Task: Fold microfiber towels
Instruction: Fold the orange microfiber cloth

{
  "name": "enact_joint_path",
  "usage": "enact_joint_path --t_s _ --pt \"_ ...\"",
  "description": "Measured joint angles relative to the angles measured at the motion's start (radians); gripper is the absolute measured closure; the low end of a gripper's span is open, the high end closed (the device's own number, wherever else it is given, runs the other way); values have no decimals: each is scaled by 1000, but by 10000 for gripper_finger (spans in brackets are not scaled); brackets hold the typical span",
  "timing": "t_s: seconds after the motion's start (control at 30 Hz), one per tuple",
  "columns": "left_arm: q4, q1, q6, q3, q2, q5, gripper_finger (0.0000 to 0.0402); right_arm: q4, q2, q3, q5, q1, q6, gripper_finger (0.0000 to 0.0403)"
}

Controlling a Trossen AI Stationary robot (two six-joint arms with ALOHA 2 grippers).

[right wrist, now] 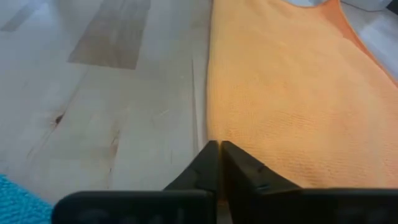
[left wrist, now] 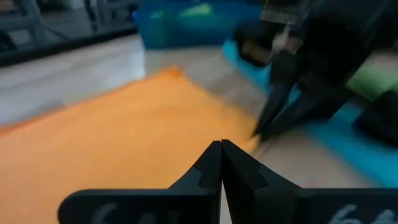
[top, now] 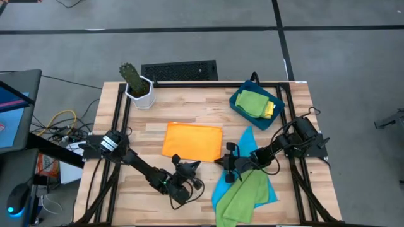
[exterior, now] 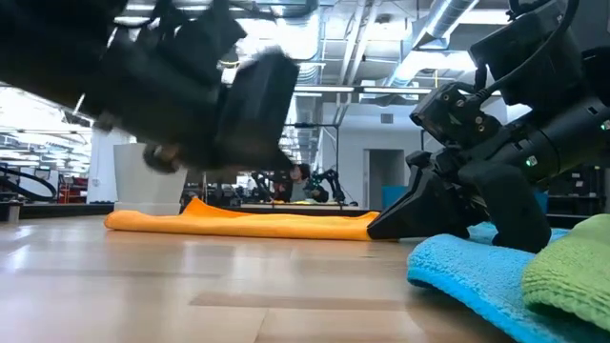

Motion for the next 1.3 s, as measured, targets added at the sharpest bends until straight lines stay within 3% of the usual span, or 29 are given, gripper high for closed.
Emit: enact_joint_path --t_s 0.4,0.9,1.3 --pt "-4 80 -114 -69 3 115 401 2 1 -1 -1 1 2 376" --pt "87 74 -131 -60 96 113 401 8 0 -1 -4 -3 9 381" --pt "92 67 -124 -60 97 149 401 -146 -178 18 -16 -42 -140 388"
